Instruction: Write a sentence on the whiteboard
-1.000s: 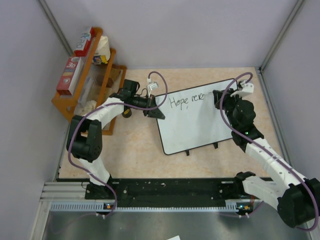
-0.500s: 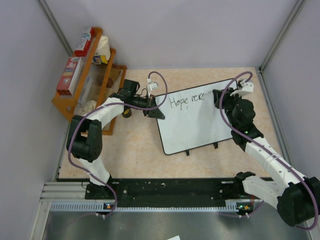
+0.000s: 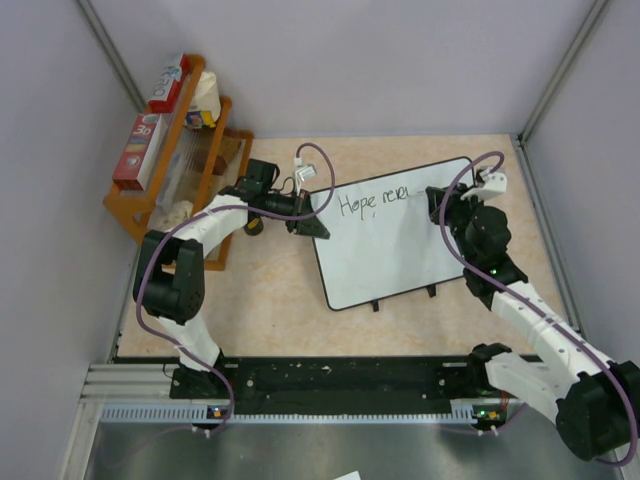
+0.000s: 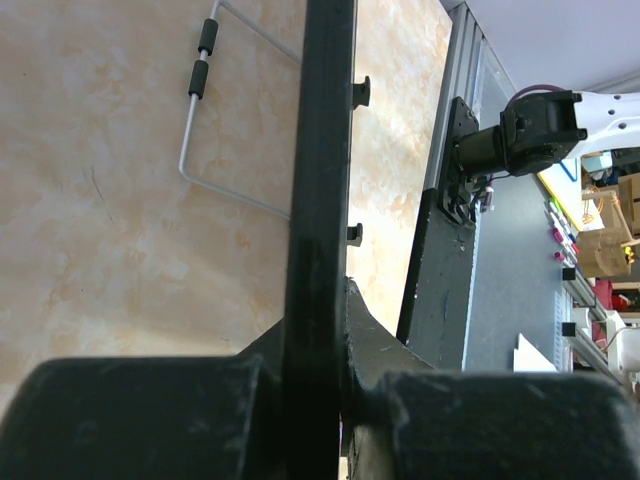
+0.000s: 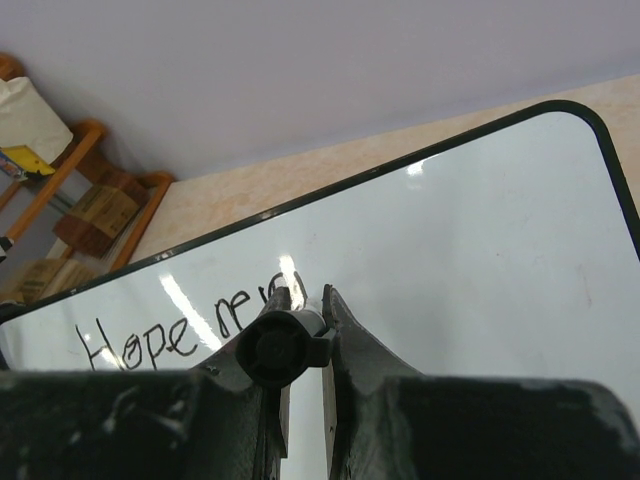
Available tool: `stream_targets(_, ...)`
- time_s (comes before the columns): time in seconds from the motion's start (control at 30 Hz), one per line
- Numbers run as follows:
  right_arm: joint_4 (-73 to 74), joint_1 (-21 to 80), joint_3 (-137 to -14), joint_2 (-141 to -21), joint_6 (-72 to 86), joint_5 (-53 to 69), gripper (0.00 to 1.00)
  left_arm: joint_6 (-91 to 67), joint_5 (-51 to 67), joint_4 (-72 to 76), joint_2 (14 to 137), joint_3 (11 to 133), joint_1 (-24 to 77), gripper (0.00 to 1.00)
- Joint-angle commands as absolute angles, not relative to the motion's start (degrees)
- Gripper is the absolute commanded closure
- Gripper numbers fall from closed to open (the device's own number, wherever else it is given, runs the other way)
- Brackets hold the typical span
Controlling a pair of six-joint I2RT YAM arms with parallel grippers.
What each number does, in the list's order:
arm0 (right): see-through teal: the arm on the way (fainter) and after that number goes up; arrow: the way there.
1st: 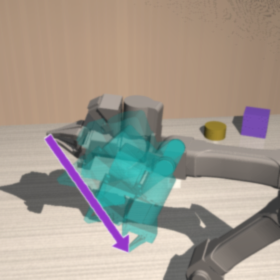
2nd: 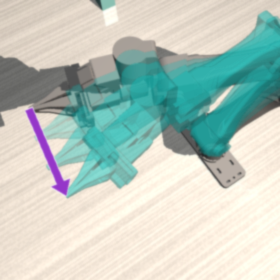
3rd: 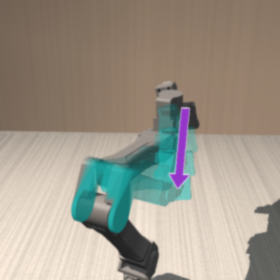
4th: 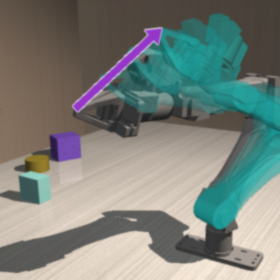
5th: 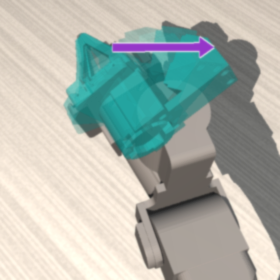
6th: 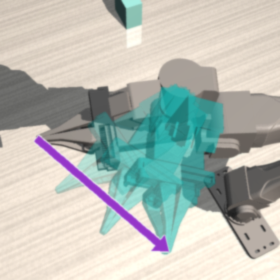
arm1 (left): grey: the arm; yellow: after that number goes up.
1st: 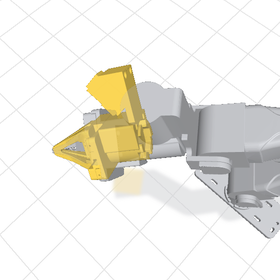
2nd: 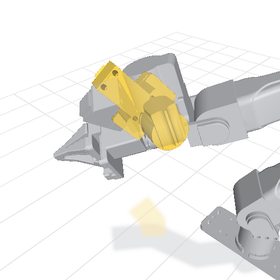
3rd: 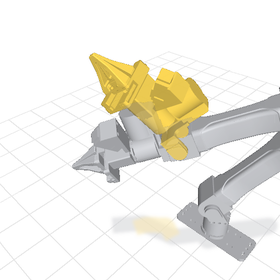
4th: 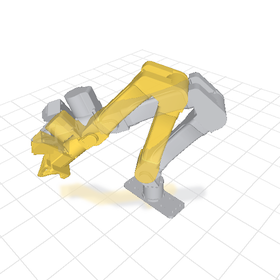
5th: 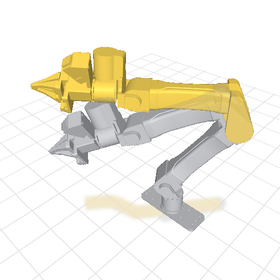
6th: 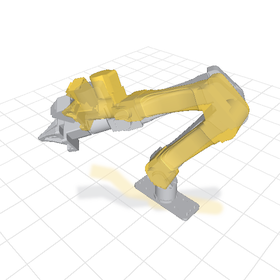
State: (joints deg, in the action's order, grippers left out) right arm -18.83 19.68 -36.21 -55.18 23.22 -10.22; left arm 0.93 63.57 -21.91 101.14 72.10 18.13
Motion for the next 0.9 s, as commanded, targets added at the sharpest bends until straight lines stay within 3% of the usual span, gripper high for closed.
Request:
stream_targets(0.0, -17.4, 19.1, -34.8, -54.2, 23.0, -9.6, 1.00, 11.4, 47.5, -24.4, 102.7, 71.1, 19.9, 1.00)
stream_targets(0.87, -21.1, 19.2, -41.5, -59.3, 23.5, -11.7, 1.00, 11.8, 46.9, -24.5, 103.3, 71.2, 20.0, 1.00)
